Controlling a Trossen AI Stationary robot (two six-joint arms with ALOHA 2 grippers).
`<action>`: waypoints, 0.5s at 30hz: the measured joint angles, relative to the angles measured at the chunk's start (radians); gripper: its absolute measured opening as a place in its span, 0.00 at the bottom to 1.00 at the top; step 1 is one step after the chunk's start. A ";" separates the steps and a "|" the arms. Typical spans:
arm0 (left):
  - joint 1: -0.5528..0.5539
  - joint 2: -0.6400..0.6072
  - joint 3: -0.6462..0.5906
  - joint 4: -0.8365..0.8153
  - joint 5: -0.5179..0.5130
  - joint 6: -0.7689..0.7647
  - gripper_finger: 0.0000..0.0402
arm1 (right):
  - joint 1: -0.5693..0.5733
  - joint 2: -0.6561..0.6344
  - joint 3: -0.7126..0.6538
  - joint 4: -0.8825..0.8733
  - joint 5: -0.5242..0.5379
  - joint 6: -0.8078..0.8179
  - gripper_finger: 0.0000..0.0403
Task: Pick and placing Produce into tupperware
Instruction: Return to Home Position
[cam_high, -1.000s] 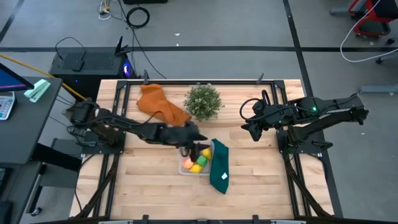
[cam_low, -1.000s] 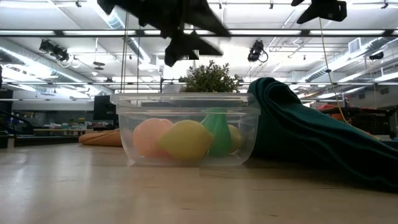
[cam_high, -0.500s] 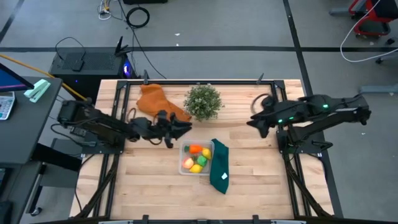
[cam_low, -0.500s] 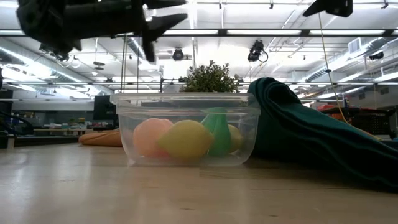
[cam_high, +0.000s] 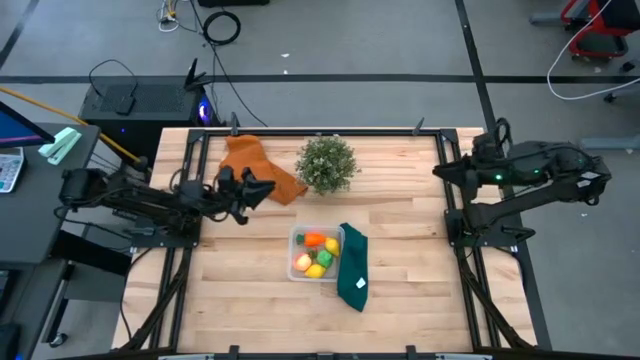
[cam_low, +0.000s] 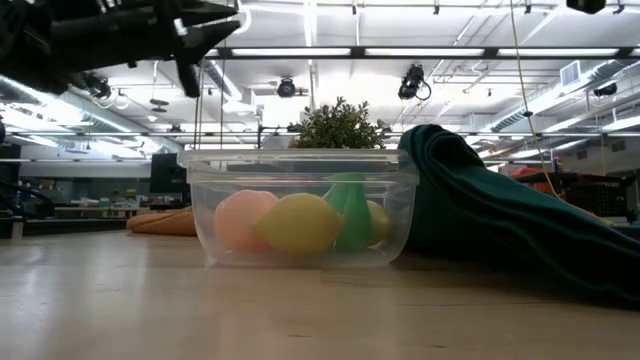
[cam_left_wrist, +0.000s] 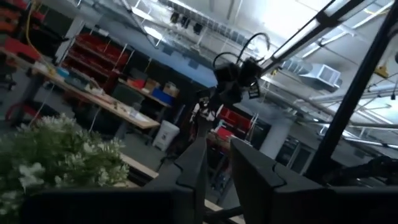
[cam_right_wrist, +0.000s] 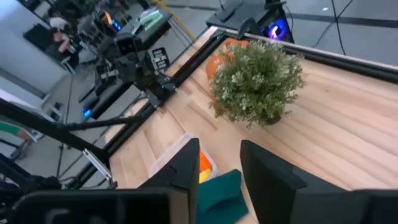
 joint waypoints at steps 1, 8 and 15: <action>0.006 -0.019 -0.012 0.002 0.006 0.008 0.19 | 0.000 -0.009 0.000 -0.002 0.005 0.002 0.18; 0.045 -0.117 -0.085 -0.007 0.034 0.050 0.13 | -0.001 -0.039 0.000 -0.014 0.010 0.011 0.04; 0.071 -0.181 -0.148 -0.016 0.036 0.042 0.09 | -0.001 -0.053 0.000 -0.088 0.009 0.049 0.01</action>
